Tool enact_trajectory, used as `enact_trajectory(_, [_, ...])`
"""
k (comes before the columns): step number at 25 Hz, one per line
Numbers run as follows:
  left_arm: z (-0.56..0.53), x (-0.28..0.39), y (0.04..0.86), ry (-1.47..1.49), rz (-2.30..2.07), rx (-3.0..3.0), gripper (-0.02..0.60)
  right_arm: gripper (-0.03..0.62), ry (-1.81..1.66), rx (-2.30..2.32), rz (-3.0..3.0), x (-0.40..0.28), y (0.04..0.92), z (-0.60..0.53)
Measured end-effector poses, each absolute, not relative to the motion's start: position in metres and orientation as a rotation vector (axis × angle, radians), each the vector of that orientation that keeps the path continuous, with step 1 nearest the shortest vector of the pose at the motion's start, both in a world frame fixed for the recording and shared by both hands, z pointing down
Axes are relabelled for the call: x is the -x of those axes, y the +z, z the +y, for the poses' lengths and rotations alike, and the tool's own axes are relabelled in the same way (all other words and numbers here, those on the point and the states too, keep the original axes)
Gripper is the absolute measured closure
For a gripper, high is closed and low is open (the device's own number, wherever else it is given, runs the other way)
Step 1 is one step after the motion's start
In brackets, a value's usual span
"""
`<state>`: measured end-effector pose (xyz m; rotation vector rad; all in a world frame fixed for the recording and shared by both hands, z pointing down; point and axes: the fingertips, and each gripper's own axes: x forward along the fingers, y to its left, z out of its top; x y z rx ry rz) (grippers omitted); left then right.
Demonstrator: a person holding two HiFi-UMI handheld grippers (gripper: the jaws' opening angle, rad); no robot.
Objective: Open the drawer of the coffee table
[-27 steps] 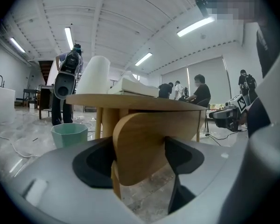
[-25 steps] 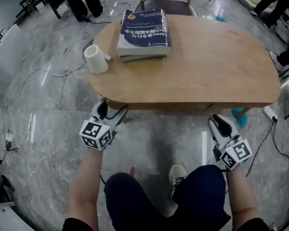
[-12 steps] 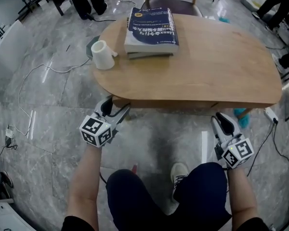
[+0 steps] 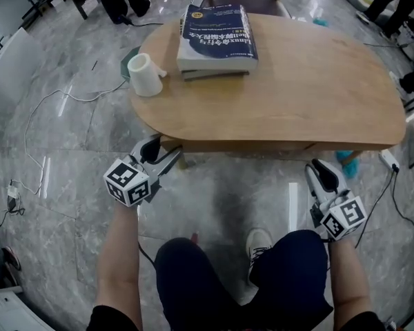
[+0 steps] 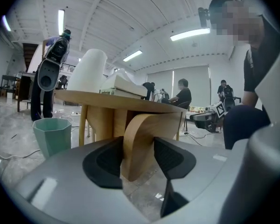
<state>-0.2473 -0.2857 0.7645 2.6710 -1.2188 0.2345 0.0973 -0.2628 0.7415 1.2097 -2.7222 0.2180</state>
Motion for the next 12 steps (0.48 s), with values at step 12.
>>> enact_trajectory(12, [-0.29, 0.245, 0.767, 0.306, -0.845, -2.768, 0.422, 0.511, 0.233, -1.179, -2.681, -0.091, 0.758, -0.271])
